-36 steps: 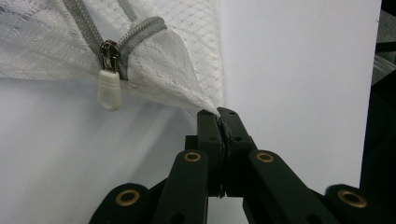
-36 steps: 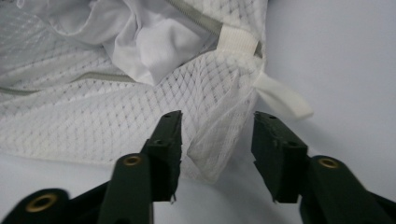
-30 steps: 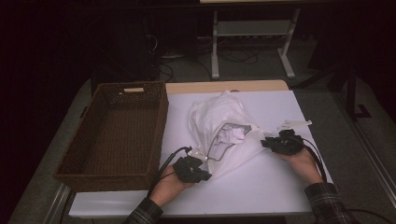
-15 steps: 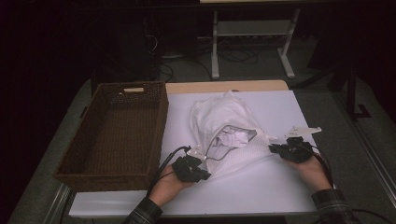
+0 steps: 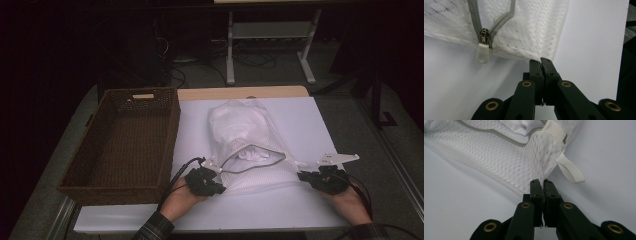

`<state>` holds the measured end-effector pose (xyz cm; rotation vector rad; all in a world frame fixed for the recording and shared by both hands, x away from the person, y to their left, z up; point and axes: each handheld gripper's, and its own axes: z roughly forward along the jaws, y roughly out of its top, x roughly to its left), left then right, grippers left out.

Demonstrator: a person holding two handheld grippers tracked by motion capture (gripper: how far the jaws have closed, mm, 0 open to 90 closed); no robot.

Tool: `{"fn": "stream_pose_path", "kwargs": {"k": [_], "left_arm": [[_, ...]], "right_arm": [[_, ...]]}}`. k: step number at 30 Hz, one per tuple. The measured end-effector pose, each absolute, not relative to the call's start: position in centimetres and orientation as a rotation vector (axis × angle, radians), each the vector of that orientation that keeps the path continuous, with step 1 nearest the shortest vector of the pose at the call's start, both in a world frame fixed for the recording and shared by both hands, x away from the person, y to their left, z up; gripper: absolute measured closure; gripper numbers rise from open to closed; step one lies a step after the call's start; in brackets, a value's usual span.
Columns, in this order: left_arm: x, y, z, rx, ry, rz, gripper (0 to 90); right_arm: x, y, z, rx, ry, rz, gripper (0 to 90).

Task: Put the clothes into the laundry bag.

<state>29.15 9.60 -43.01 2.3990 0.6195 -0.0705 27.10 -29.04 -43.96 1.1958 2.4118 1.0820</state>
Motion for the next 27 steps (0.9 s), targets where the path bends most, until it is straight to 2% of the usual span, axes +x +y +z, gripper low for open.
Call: {"fn": "stream_pose_path", "kwargs": {"k": [11,16,19,20,23,27], "left_arm": [[29.1,9.8,-43.1,2.403,0.629,-0.060,86.5],[29.0,10.0,-43.0,2.402,0.635,-0.052,82.4],[28.8,10.2,-43.0,2.401,0.646,-0.050,80.0],[28.7,10.3,-43.0,2.397,0.652,-0.043,77.5],[28.5,10.4,-42.7,2.382,0.662,-0.011,61.6],[28.5,10.5,-42.4,2.347,0.687,0.032,45.6]], "right_arm": [[25.2,-28.9,-44.5,1.196,2.456,1.056,85.1],[25.3,-29.1,-44.2,1.201,2.433,1.105,66.9],[25.5,-29.3,-44.1,1.210,2.418,1.139,60.9],[25.5,-29.3,-44.1,1.210,2.416,1.141,55.9],[25.6,-29.2,-44.2,1.218,2.406,1.154,40.7],[25.7,-29.1,-44.2,1.221,2.365,1.172,24.1]]}}
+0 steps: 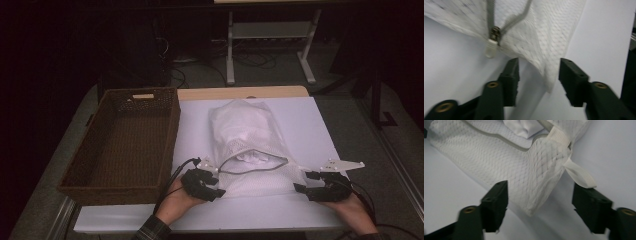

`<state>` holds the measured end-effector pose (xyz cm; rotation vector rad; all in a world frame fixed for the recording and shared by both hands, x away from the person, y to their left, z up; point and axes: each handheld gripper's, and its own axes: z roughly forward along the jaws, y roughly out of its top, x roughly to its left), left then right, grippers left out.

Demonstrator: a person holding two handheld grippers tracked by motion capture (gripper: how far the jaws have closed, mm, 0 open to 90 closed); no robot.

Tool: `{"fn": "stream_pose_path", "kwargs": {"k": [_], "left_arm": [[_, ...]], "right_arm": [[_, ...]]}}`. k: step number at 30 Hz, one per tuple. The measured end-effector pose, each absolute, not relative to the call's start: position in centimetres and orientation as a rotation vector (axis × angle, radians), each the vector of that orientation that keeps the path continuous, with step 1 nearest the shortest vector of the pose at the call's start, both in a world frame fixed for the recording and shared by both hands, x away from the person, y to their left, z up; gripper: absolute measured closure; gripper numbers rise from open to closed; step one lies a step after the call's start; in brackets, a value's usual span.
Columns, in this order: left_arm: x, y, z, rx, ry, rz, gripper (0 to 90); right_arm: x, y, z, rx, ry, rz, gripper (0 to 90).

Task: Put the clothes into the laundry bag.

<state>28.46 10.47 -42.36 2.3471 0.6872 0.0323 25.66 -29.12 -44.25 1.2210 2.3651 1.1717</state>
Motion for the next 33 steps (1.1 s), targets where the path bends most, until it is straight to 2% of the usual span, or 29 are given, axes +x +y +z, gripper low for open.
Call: {"fn": "stream_pose_path", "kwargs": {"k": [3,12,33], "left_arm": [[28.4,10.4,-41.9,2.321,0.693,0.067,37.0],[28.9,10.4,-40.5,2.276,0.676,0.113,36.4],[32.3,7.7,-36.9,2.157,0.615,0.206,46.9]], "right_arm": [[25.6,-29.1,-44.1,1.211,2.335,1.177,17.2],[25.6,-29.0,-44.2,1.197,2.338,1.175,16.5],[25.8,-29.0,-44.4,1.202,2.349,1.169,16.6]]}}
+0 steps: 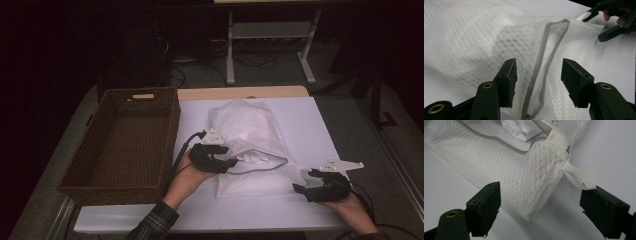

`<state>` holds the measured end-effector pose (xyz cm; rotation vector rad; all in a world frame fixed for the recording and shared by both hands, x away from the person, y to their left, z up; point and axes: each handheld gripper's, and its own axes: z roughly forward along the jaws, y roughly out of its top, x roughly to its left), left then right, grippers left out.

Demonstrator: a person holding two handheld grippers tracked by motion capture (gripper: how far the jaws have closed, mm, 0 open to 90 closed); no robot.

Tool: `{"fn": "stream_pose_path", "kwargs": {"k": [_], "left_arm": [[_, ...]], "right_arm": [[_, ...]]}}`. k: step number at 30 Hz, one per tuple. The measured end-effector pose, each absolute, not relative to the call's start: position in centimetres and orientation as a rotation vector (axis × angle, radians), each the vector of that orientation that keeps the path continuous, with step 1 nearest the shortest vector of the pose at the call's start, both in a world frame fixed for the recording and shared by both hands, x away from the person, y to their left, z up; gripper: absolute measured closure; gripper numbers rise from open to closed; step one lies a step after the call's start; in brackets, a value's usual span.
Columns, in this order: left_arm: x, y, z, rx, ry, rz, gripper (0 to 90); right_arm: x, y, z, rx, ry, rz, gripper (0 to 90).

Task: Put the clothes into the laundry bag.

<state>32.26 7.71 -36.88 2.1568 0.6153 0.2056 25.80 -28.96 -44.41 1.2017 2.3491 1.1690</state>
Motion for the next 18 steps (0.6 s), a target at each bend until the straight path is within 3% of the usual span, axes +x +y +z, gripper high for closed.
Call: {"fn": "stream_pose_path", "kwargs": {"k": [18], "left_arm": [[34.2,3.8,-37.3,2.161,0.572,0.207,50.8]], "right_arm": [[25.9,-29.4,-44.3,1.225,2.333,1.180,16.7]]}}
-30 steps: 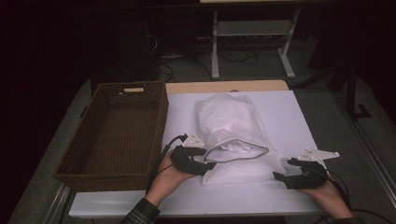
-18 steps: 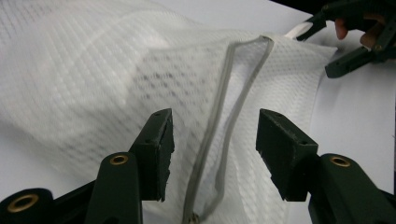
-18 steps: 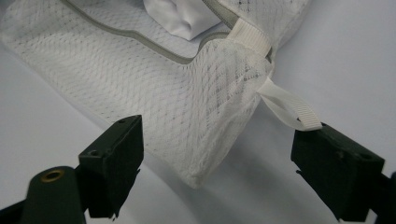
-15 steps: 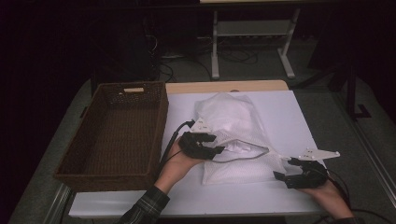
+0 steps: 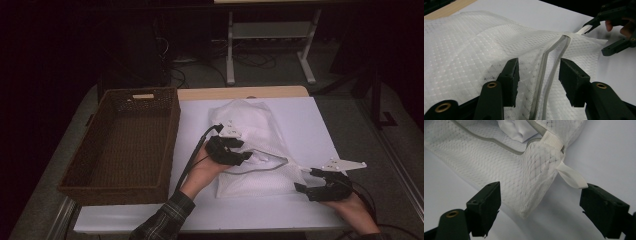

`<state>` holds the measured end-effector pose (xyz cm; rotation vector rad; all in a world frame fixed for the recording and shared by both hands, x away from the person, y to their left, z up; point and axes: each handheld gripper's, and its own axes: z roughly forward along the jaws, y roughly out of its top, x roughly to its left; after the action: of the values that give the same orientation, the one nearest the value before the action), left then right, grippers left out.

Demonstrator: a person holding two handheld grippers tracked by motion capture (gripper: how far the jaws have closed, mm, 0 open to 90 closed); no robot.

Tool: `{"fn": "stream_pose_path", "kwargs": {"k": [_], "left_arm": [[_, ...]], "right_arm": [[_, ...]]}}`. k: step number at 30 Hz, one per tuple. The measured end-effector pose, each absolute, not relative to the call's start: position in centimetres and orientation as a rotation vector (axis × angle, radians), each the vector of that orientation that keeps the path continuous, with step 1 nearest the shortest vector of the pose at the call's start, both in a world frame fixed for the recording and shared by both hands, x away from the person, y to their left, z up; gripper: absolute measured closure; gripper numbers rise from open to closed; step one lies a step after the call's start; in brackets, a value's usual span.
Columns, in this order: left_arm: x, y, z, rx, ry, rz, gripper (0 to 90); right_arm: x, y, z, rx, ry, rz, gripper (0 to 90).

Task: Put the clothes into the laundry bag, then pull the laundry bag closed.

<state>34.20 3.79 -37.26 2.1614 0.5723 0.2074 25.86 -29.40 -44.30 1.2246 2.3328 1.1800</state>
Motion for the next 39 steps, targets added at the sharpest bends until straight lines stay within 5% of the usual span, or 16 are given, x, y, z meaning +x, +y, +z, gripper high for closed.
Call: {"fn": "stream_pose_path", "kwargs": {"k": [10,18,29,39], "left_arm": [[35.0,3.5,-38.0,2.166,0.589,0.208,62.3],[35.3,3.4,-38.1,2.166,0.557,0.159,88.1],[33.3,2.9,-37.7,2.210,0.457,0.058,89.4],[32.1,1.6,-41.3,2.322,0.439,-0.031,89.5]], "right_arm": [[25.8,-29.5,-44.4,1.234,2.337,1.185,17.0],[25.8,-29.5,-44.5,1.233,2.340,1.181,17.0],[25.8,-29.6,-44.5,1.239,2.338,1.182,17.0],[25.8,-29.5,-44.5,1.237,2.344,1.181,17.0]]}}
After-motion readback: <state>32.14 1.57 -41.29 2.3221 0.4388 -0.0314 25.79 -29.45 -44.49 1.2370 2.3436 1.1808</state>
